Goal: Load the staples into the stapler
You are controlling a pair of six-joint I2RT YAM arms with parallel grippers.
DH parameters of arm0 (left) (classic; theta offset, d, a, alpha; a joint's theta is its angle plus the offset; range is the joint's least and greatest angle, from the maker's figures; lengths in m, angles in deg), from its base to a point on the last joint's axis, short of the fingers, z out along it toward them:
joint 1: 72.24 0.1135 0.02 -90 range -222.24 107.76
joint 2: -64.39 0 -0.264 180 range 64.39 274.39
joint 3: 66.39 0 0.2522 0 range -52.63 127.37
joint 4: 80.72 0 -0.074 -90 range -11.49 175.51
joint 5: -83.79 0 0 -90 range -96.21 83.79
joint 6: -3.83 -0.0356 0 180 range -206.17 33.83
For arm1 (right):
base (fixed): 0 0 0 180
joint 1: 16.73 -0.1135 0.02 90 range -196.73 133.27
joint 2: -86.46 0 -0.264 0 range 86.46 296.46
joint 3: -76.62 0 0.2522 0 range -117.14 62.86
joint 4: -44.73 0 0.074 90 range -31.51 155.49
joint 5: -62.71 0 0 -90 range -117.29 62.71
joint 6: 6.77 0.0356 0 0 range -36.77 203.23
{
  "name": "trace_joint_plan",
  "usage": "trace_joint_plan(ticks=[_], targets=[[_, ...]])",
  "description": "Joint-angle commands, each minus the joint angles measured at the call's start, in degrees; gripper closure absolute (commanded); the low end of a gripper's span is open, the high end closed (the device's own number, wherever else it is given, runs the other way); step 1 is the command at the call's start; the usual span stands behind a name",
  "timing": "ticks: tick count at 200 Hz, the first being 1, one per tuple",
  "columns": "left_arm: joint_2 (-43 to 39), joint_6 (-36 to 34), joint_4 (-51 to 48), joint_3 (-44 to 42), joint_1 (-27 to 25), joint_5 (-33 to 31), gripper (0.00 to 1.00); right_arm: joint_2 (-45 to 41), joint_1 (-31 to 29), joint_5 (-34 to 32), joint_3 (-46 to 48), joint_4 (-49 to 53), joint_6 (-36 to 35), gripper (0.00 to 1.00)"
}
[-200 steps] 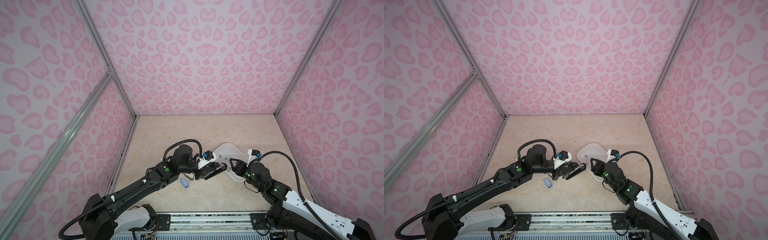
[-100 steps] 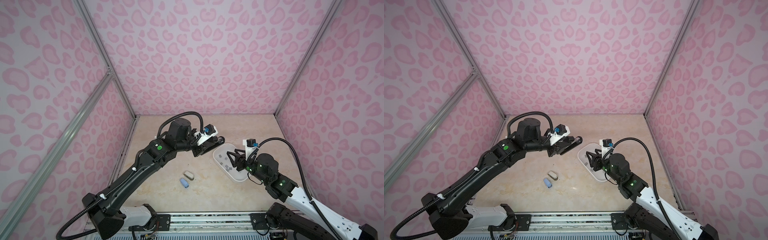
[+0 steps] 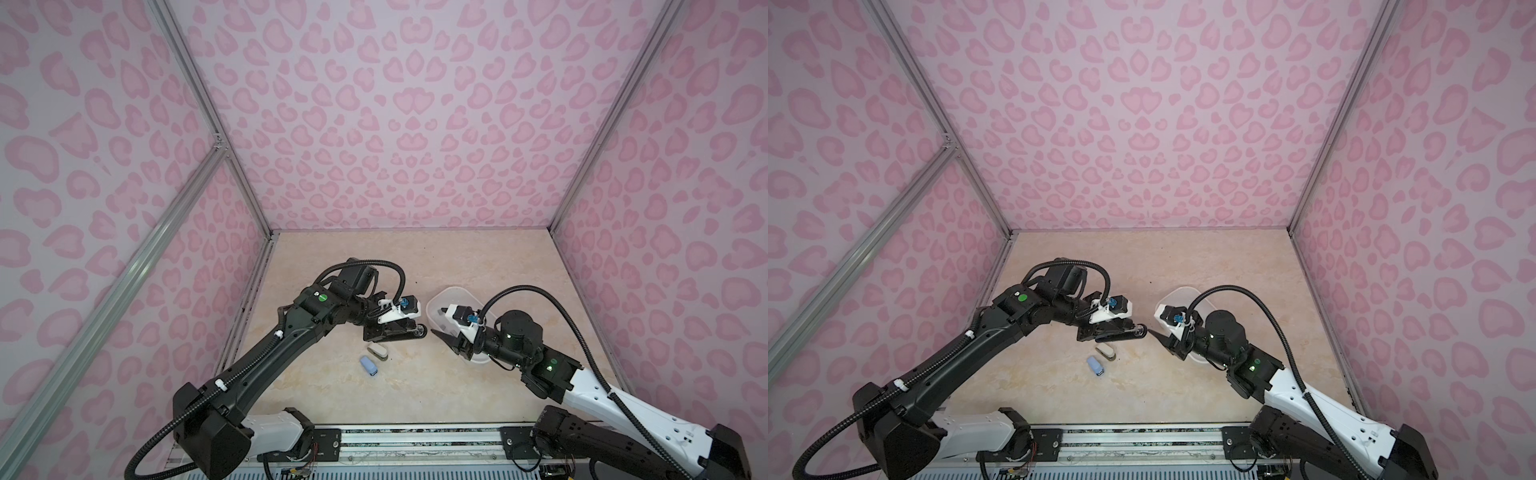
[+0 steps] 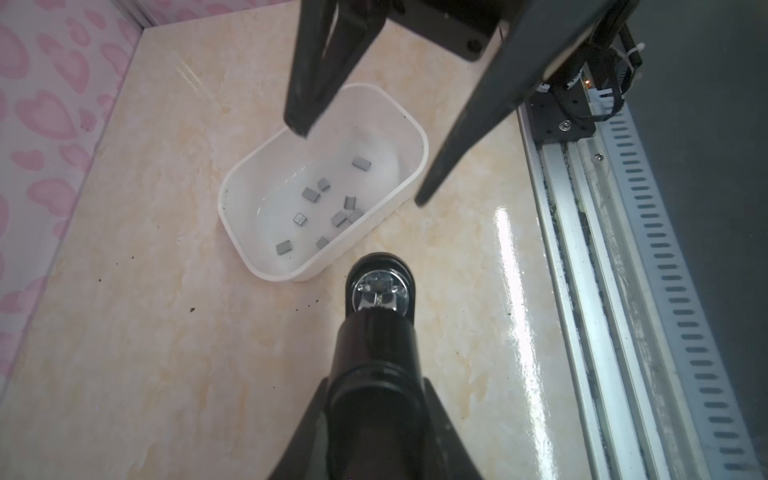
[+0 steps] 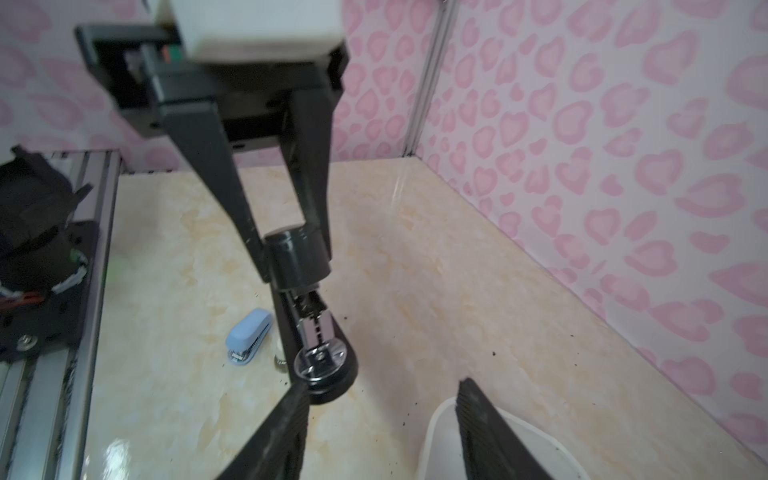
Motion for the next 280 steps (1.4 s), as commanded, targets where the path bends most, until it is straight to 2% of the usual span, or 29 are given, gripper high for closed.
trace_joint_plan(ticks=[1,20,51,69,100,134,150,196,215,241,280], targets=[[-2.51,-3.79,2.60,-1.86,-0.11,6.03,0.96,1.35,-1.83,5.73,0.45,-2.60,-5.80,0.42],[-3.76,-3.72,3.12,-2.30,-0.65,6.46,0.96,2.00,-2.28,6.50,2.09,-7.22,-2.39,0.42],[-3.37,-3.60,3.76,-3.06,-2.03,4.66,0.96,4.24,-2.71,7.73,0.70,-7.02,-0.70,0.44],[-2.27,-3.27,3.45,-2.25,-2.57,3.53,0.96,6.21,-3.24,7.58,-0.69,-6.28,-0.74,0.53],[-2.00,-2.78,4.00,-2.22,-2.64,2.13,0.96,8.99,-3.48,7.96,-2.68,-5.05,0.06,0.62],[-1.98,-2.53,4.37,-2.23,-2.63,1.00,0.96,11.82,-4.43,8.69,-5.07,-1.72,-0.47,0.79],[-2.55,-2.52,4.30,-2.09,-2.47,1.48,0.96,12.50,-4.43,8.11,-5.09,-1.23,-0.52,0.82],[-5.48,-2.38,5.47,-2.92,-0.40,4.94,0.96,13.00,-4.41,8.53,-4.74,-1.03,-0.48,0.82],[-5.41,-2.37,5.41,-2.84,-0.40,5.26,0.96,13.48,-4.39,9.69,-4.80,-1.54,-0.14,0.75],[-5.36,-2.53,5.13,-2.67,-0.40,5.78,0.96,14.20,-4.44,9.33,-5.03,-1.70,0.10,0.74],[-6.11,-2.95,5.16,-3.10,-0.27,6.30,0.96,14.19,-4.52,5.73,-4.88,-1.54,0.04,0.60]])
